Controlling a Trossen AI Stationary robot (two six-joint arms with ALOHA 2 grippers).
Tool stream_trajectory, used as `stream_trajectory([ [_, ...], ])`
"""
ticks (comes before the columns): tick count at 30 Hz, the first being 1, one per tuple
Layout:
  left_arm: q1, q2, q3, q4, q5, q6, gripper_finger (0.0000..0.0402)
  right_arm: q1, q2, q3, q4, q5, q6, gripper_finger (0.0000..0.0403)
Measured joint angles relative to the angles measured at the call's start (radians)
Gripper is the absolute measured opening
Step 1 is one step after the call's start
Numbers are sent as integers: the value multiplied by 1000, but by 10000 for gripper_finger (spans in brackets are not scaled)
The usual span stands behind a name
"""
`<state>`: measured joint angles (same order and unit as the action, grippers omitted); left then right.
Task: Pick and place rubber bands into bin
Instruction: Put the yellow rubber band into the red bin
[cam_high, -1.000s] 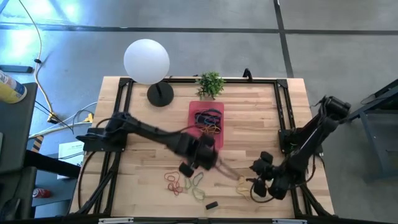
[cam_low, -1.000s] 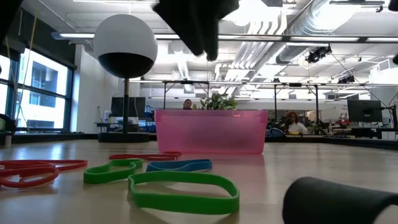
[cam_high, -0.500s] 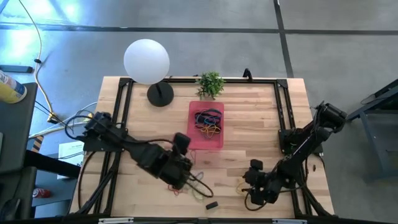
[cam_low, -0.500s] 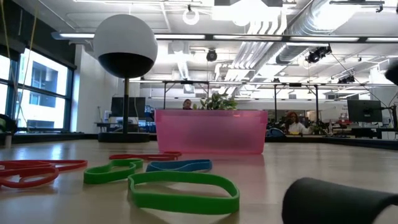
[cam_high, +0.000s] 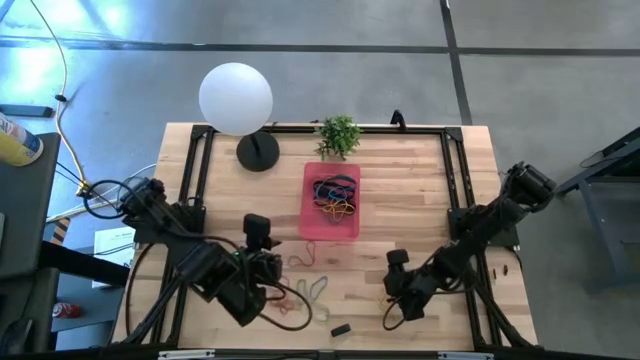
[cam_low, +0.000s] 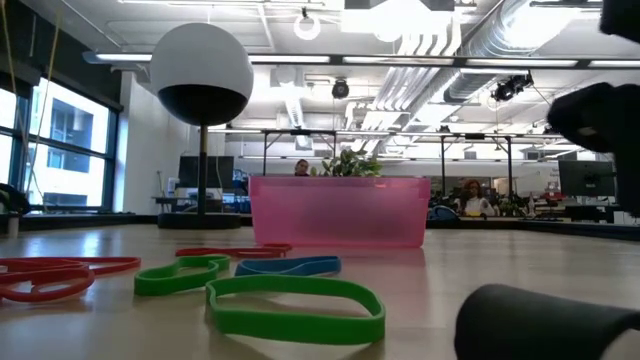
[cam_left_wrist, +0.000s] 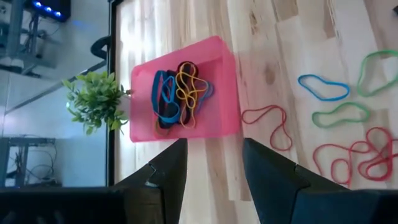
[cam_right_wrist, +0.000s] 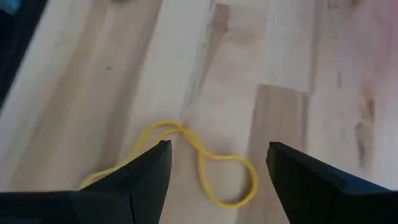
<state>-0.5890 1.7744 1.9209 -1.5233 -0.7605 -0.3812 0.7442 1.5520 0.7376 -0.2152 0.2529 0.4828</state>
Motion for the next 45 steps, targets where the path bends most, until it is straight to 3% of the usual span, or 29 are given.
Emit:
stream_trajectory([
  [10,-15,0,0,-22,-18,-75,143,-45,66,0,-28,-141,-125,252],
  [29,-13,1,0,-26,-66,-71,143,-48,109,4,-52,-92,6,244],
  [34,-13,1,0,-28,-65,-71,143,-51,109,3,-54,-87,13,191],
  [45,-13,2,0,-33,-65,-69,143,-52,110,2,-58,-96,29,22],
])
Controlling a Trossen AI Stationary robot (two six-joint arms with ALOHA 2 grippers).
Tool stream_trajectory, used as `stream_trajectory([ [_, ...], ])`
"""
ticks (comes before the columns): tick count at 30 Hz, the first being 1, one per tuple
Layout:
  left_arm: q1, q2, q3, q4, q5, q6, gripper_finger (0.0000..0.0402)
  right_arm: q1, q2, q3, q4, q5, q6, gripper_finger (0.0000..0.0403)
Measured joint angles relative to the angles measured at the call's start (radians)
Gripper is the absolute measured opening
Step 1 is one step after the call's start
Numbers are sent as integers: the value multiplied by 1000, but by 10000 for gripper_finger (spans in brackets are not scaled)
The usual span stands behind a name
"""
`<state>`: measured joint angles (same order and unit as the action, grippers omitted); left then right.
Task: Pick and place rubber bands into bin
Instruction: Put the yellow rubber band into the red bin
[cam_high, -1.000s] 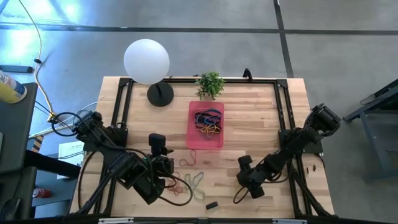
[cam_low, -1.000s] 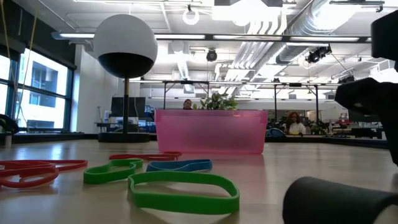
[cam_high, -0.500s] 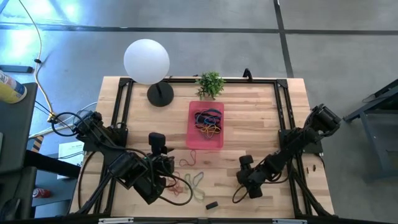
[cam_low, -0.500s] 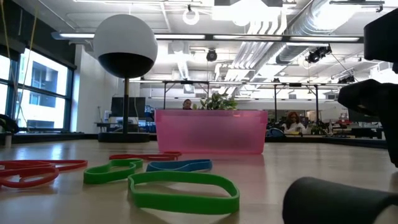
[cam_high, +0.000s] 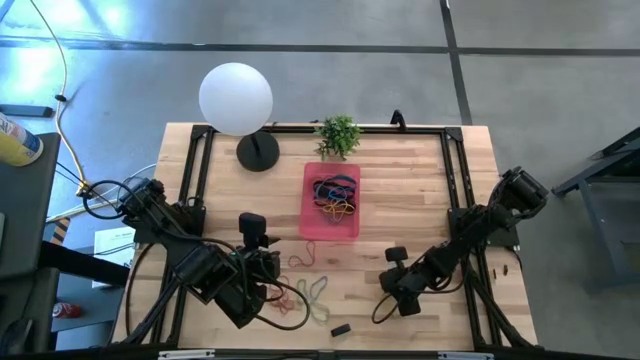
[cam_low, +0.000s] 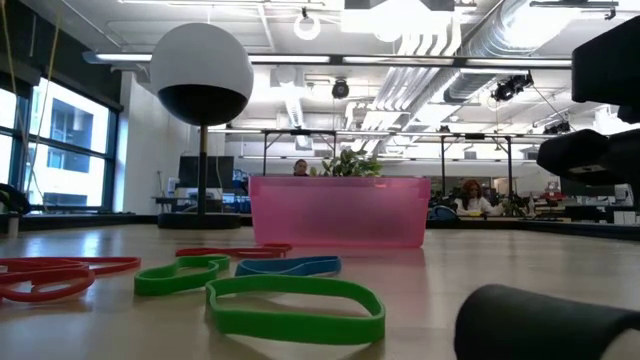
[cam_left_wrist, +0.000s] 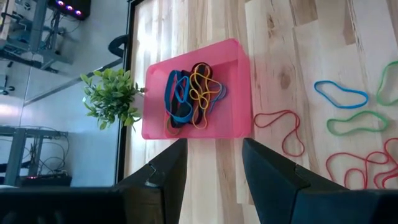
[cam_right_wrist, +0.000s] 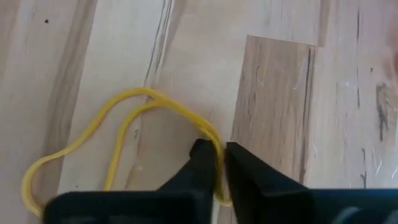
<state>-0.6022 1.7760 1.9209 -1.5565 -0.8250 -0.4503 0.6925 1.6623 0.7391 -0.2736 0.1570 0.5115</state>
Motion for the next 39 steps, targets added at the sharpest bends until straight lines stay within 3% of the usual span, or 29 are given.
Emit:
stream_trajectory([
  [2,0,0,0,-2,0,0,143,0,0,0,1,4,23,6],
  [8,0,0,0,-15,-20,7,143,2,0,-1,1,43,115,9],
  [25,0,0,0,-13,-286,188,143,2,6,79,-42,164,170,3],
  [34,0,0,0,69,-291,185,143,2,4,96,-55,167,170,1],
  [39,26,0,0,77,-208,185,143,2,3,96,-58,165,170,1],
])
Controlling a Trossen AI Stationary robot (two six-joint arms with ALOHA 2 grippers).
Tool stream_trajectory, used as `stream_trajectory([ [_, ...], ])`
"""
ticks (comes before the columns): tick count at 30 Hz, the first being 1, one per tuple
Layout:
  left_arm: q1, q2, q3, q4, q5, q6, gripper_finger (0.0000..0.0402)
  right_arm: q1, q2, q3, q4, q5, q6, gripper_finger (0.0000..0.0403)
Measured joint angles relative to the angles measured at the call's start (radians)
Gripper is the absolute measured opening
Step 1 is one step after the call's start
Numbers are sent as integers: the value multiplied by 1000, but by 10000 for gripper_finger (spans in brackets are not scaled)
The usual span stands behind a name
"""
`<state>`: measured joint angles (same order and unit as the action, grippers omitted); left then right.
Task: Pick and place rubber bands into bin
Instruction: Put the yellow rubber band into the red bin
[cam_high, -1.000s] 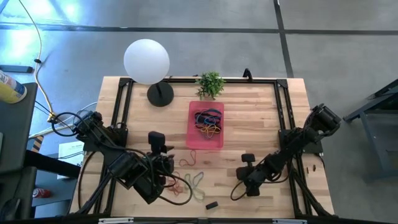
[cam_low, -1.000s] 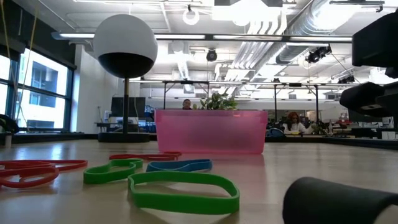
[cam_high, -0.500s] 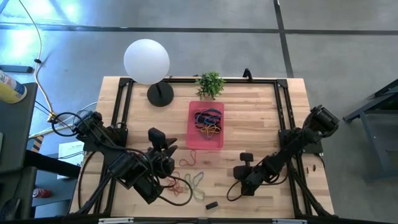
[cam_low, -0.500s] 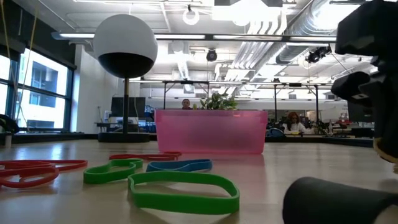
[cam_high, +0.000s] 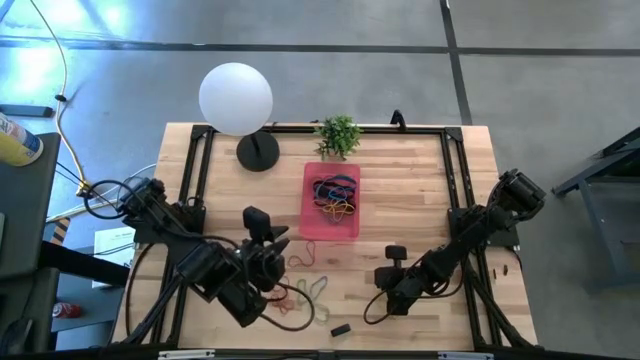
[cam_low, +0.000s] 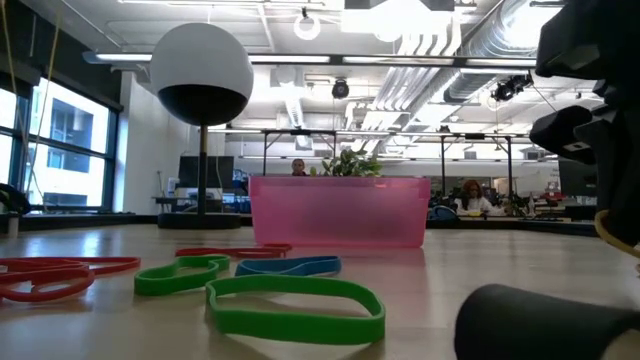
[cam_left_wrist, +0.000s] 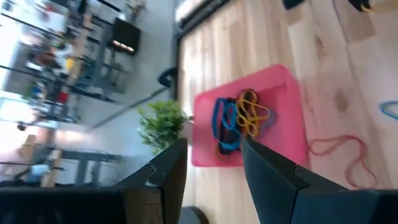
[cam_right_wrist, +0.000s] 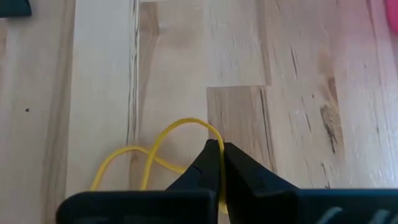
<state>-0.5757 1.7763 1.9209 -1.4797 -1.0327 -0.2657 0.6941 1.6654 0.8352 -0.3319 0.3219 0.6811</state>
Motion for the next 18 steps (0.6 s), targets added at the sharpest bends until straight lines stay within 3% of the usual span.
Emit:
stream_trajectory([
  [10,85,10,-1,-4,153,0,143,0,-1,2,-5,-2,-3,1],
  [18,92,13,-1,-4,151,12,139,0,-2,2,-5,7,3,1],
])
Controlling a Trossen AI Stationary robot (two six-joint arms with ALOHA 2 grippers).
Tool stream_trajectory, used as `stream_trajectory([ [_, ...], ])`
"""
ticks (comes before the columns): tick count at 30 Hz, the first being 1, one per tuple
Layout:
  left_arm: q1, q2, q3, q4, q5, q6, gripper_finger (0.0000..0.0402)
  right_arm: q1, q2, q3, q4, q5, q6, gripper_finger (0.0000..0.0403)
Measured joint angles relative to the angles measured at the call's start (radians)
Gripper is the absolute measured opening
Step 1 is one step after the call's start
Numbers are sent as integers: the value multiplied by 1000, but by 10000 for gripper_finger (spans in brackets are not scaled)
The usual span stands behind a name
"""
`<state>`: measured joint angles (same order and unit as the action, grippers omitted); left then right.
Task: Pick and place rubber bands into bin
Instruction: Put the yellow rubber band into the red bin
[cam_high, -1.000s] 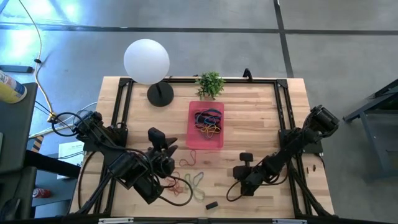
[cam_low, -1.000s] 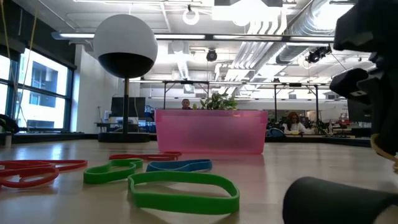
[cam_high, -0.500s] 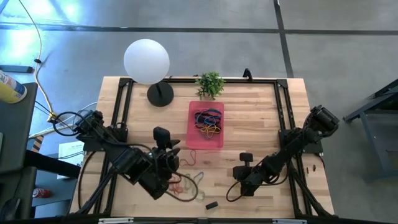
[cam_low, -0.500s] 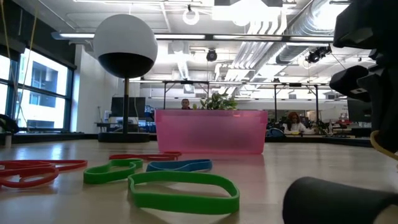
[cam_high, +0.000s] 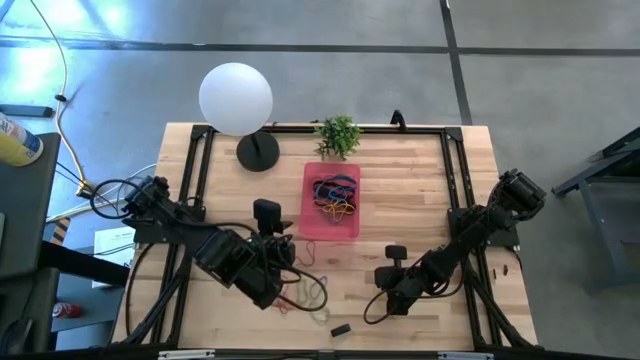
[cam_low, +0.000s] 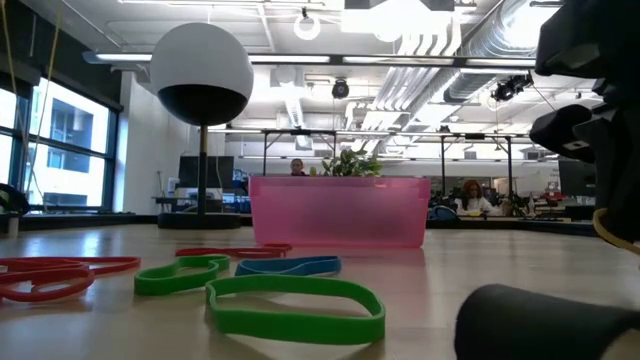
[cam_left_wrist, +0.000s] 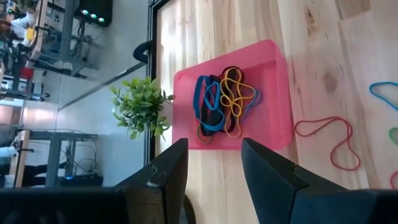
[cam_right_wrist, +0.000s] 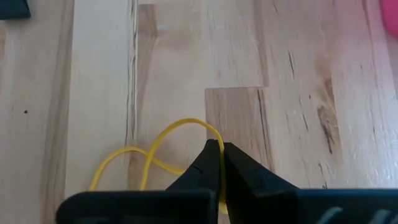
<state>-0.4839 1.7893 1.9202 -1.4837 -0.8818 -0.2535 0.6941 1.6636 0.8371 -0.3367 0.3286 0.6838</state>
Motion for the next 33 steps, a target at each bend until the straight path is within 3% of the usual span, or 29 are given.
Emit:
stream_trajectory([
  [33,0,34,1,-5,41,13,138,0,-1,0,5,18,15,1],
])
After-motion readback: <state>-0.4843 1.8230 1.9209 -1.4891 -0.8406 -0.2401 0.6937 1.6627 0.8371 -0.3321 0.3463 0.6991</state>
